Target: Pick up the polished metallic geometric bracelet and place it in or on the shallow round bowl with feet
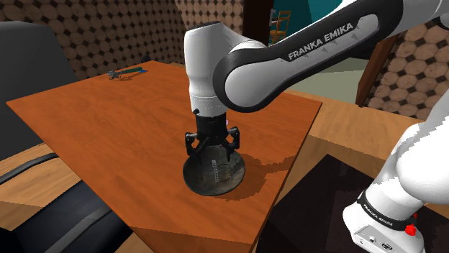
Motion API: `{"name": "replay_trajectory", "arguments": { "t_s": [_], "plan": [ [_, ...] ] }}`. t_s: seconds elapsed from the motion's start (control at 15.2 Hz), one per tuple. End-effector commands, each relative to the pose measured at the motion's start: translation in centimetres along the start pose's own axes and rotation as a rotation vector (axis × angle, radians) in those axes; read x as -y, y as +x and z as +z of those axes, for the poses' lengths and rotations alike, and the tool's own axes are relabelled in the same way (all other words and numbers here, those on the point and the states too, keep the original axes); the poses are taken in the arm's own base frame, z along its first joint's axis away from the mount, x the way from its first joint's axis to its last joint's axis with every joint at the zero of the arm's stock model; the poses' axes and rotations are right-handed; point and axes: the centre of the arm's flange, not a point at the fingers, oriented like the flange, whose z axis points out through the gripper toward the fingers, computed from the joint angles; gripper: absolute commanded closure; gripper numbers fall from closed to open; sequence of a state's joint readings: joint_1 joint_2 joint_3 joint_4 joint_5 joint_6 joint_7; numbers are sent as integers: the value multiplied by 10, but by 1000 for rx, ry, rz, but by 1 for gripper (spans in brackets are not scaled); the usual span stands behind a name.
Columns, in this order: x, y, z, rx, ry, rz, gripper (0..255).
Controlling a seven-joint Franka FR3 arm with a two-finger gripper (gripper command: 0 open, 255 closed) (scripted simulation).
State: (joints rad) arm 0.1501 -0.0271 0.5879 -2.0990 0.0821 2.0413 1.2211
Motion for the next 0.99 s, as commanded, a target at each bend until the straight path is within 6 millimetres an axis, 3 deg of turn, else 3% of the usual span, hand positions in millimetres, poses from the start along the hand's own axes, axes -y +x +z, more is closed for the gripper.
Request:
{"name": "replay_trajectory", "arguments": {
  "t_s": [0.0,0.13,0.4,0.92],
  "plan": [
    [0,0,0,0,0,0,0],
    [0,0,0,0,0,0,0],
    [0,0,-50,0,0,0,0],
    [0,0,-50,0,0,0,0]
  ]
}}
